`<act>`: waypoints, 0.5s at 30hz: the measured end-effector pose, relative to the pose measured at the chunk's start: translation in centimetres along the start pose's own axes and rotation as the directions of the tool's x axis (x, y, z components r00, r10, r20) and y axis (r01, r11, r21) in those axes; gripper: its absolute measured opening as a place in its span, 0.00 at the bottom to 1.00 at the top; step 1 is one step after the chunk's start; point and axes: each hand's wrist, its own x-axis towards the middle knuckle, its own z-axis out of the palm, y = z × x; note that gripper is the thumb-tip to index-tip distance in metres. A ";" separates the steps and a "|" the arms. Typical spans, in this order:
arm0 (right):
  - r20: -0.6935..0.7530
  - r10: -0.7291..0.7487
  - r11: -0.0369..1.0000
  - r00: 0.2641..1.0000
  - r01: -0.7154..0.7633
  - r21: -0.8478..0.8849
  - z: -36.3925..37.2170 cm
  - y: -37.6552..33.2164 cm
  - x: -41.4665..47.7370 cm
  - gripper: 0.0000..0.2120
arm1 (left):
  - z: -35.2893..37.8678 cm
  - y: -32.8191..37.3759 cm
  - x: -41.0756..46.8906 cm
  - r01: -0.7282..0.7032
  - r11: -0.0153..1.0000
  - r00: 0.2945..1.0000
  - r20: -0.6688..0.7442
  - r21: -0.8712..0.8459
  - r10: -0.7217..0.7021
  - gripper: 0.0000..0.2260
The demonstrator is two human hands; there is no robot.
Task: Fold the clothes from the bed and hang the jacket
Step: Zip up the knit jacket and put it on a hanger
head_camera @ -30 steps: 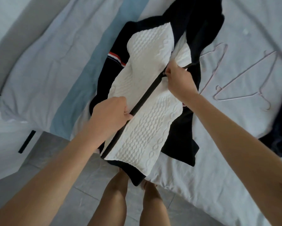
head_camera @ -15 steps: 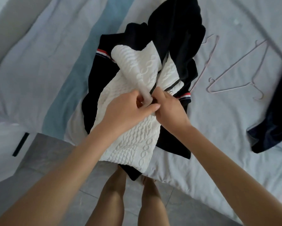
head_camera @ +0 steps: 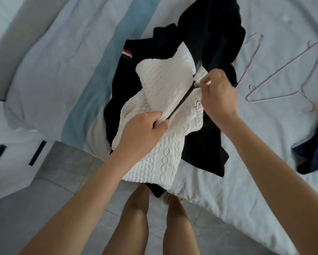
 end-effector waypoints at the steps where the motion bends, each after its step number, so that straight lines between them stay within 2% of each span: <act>1: -0.014 0.040 0.999 0.999 -0.040 -0.026 -0.1 0.4 0.9 0.06 | 0.1 0.0 -0.1 -0.018 1.000 1.000 -0.003 0.018 0.018 0.20; 6: -0.122 0.132 0.986 0.984 -0.143 -0.089 -0.4 1.1 3.3 0.07 | 0.3 0.2 0.2 -0.045 0.999 0.999 -0.002 0.012 0.045 0.20; 9: -0.220 0.149 0.988 0.964 -0.153 -0.002 0.2 0.8 2.7 0.04 | 0.1 -0.1 0.1 -0.041 0.999 0.999 -0.005 0.018 0.041 0.19; 12: -0.255 0.088 0.981 0.963 -0.040 0.188 1.6 -0.1 0.8 0.04 | 0.0 -0.7 -0.2 -0.010 0.999 1.000 -0.018 0.032 0.011 0.20; 15: -0.174 -0.106 0.978 0.979 0.135 0.160 3.3 -0.9 -1.5 0.07 | -0.1 -1.2 -0.1 0.027 0.999 0.999 -0.032 0.033 -0.026 0.20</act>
